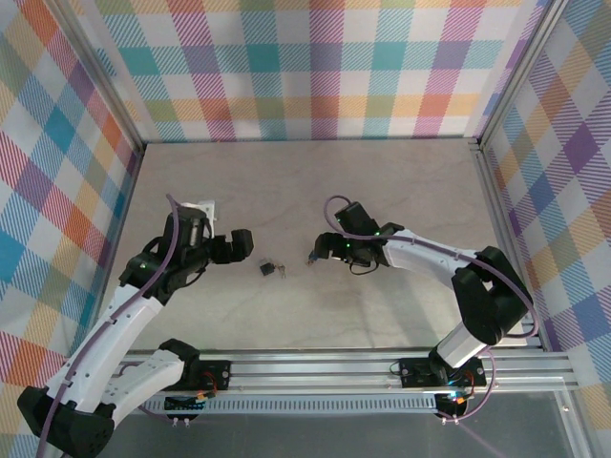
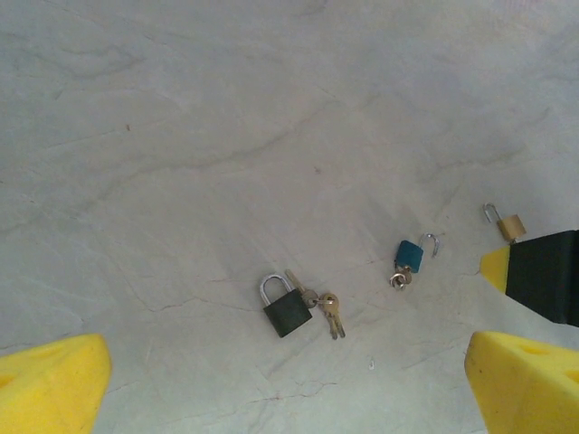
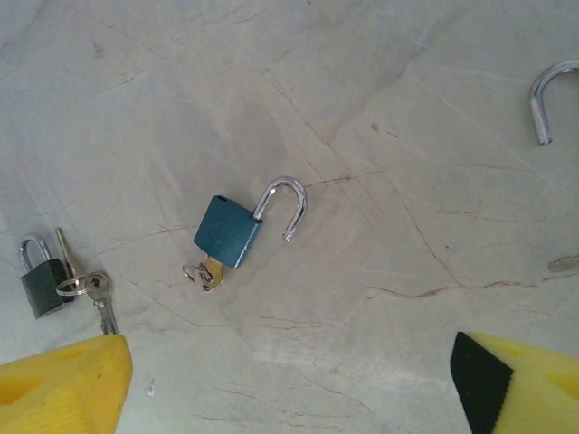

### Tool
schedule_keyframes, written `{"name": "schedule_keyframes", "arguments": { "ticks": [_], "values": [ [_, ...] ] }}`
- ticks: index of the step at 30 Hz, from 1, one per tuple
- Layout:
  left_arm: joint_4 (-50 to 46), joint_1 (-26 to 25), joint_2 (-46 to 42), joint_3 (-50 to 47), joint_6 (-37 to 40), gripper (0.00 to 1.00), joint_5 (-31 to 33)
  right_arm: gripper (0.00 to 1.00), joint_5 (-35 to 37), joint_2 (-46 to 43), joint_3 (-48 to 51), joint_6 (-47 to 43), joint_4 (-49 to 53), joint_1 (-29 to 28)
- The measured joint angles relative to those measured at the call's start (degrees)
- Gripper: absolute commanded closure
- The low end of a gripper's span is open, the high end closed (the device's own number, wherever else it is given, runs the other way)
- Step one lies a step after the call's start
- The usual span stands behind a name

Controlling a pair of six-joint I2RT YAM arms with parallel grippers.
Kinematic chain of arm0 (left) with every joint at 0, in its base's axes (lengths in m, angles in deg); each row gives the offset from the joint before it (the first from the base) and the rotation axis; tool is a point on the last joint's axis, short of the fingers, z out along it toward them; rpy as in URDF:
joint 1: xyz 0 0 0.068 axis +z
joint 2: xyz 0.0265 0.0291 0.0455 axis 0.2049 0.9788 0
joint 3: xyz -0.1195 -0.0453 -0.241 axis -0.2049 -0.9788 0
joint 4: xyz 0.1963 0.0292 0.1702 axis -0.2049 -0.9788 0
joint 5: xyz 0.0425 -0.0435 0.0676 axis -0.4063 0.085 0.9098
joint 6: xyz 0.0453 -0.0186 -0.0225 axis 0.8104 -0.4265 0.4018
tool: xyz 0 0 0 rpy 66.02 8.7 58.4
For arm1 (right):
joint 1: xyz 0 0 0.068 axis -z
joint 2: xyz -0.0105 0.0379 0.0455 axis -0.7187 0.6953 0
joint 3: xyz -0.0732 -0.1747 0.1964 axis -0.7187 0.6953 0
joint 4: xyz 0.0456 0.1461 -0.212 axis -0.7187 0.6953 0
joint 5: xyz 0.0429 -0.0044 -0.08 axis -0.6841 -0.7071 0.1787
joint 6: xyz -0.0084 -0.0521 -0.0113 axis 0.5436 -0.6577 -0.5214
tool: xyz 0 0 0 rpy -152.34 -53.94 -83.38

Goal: Lock with the key

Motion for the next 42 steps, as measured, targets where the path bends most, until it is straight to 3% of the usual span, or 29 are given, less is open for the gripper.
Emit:
{"name": "schedule_keyframes", "arguments": {
  "ticks": [5,11,25,42],
  "values": [
    [-1.1,-1.9,0.6,0.9,-0.1,0.00,0.0,0.24,-3.7,0.9,0.0,0.0,-3.3,0.0],
    [-1.3,-6.2,2.7,2.6,0.0,0.00,1.9,0.25,-4.5,6.0,-2.5,0.5,-4.0,0.0],
    [-2.6,-6.3,1.6,2.6,0.0,0.00,6.1,0.36,-3.4,13.0,-7.3,3.5,-4.2,0.4],
    [-2.6,-6.3,2.0,2.6,0.8,0.00,6.2,0.46,-4.7,15.7,-7.3,5.0,-6.1,1.6]
  ]
}}
